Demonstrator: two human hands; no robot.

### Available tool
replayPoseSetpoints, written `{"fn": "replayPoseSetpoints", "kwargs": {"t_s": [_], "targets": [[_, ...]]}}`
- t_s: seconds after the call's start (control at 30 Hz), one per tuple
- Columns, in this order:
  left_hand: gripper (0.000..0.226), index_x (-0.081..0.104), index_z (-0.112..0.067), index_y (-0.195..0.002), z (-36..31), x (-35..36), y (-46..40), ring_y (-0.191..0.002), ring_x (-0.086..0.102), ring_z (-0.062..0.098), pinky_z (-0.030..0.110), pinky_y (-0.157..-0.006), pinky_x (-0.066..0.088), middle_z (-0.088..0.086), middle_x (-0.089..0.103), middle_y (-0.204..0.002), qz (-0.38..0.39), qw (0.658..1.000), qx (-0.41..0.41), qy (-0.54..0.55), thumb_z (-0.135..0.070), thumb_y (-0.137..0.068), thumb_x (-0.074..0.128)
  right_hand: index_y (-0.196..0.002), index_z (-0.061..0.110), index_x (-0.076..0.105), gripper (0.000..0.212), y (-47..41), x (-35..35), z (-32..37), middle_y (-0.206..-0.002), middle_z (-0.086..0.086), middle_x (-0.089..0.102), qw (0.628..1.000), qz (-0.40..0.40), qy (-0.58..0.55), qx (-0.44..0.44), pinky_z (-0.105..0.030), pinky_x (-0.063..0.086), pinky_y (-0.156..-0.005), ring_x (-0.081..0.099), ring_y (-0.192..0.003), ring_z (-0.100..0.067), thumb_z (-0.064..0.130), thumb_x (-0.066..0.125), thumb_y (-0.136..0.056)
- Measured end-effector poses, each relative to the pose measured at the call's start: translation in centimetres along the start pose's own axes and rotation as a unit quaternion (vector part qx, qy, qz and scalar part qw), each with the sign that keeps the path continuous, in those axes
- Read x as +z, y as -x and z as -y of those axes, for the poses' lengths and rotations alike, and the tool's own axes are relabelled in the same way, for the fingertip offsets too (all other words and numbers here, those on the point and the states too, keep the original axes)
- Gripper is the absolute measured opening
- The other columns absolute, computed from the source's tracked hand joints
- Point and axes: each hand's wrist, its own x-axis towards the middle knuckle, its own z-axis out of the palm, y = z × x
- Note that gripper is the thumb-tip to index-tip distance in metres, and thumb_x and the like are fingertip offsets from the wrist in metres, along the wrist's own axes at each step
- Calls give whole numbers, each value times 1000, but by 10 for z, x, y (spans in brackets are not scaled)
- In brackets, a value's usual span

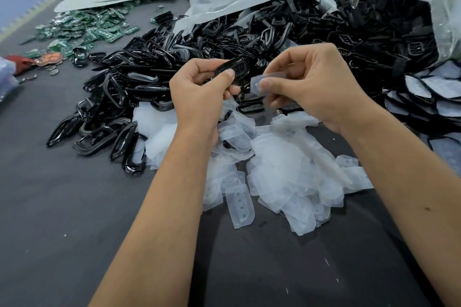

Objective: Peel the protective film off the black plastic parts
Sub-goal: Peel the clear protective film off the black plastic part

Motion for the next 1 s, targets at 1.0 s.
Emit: {"fn": "replayPoseSetpoints", "kwargs": {"t_s": [1.0], "targets": [[15, 67, -7, -90, -4, -1, 2, -49, 61, 9, 22, -50, 46, 0, 65, -67, -5, 999, -13, 34, 7, -88, 71, -77, 15, 77, 16, 6, -10, 33, -64, 0, 64, 987, 146, -63, 3, -21, 38, -46, 53, -55, -10, 28, 86, -80]]}}
